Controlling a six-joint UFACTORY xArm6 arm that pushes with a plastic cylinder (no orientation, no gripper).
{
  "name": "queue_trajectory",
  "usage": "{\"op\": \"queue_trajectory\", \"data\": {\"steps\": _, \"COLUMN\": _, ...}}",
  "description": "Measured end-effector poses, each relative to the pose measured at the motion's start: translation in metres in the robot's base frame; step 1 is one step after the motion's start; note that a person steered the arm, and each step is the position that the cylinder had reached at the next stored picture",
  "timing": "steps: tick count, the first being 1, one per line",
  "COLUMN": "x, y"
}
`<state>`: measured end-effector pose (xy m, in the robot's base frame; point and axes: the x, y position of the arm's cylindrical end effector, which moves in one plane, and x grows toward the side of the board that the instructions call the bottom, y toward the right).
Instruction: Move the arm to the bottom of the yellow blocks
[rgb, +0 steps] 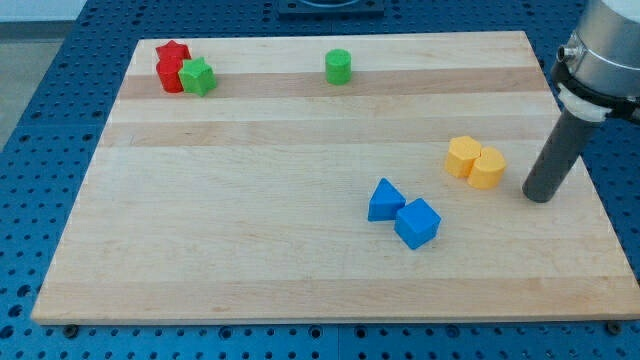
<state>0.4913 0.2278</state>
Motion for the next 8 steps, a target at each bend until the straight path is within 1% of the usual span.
{"op": "queue_trajectory", "data": {"steps": 2, "x": 0.001, "y": -0.010}}
{"op": "queue_trajectory", "data": {"steps": 4, "x": 0.001, "y": -0.036}}
{"op": "queue_trajectory", "data": {"steps": 8, "x": 0.000, "y": -0.037}}
